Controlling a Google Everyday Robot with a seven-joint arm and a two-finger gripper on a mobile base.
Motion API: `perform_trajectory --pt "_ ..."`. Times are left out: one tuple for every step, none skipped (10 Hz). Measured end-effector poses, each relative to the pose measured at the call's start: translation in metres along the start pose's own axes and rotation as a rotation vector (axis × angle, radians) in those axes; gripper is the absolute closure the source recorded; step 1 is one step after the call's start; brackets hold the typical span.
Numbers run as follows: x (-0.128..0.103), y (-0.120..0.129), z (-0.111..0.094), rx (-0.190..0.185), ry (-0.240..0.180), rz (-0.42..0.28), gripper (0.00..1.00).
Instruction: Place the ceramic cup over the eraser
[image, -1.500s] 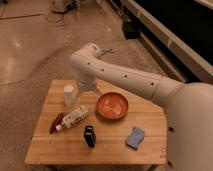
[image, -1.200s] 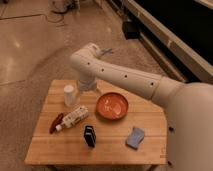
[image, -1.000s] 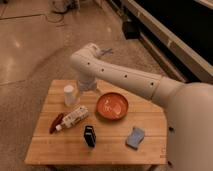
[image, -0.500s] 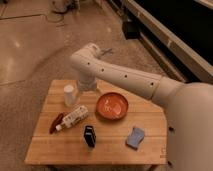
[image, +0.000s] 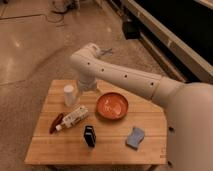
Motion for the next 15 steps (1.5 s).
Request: perform_trajectory --pt "0.000 0.000 0.000 0.000 0.000 0.000 0.20" --pt "0.000 0.000 0.000 0.000 0.000 0.000 0.20" --pt "0.000 0.000 0.000 0.000 0.000 0.000 0.20" --pt "0.000 0.000 0.000 0.000 0.000 -0.001 0.20" --pt "0.001 0.000 -0.001 0.001 0.002 -0.005 0.20" --pt "0.010 0.000 0.002 0.001 0.024 -0.029 0.20" --pt "0.023 0.001 0.006 -0.001 0.049 -0.060 0.20" --pt "0.039 0.002 0.013 -0.003 0.077 -0.093 0.20" --pt "0.055 0.003 0.019 -0.005 0.105 -0.125 0.20" --pt "0.072 0.004 0.026 -0.007 0.134 -0.157 0.20" --pt "0.084 0.005 0.032 -0.007 0.153 -0.182 0.20" --pt "0.093 0.003 0.038 -0.004 0.164 -0.202 0.20" --pt "0.104 -0.002 0.047 0.004 0.176 -0.231 0.20" --pt "0.111 -0.006 0.053 0.012 0.181 -0.251 0.20" --pt "0.119 -0.014 0.062 0.025 0.186 -0.276 0.20"
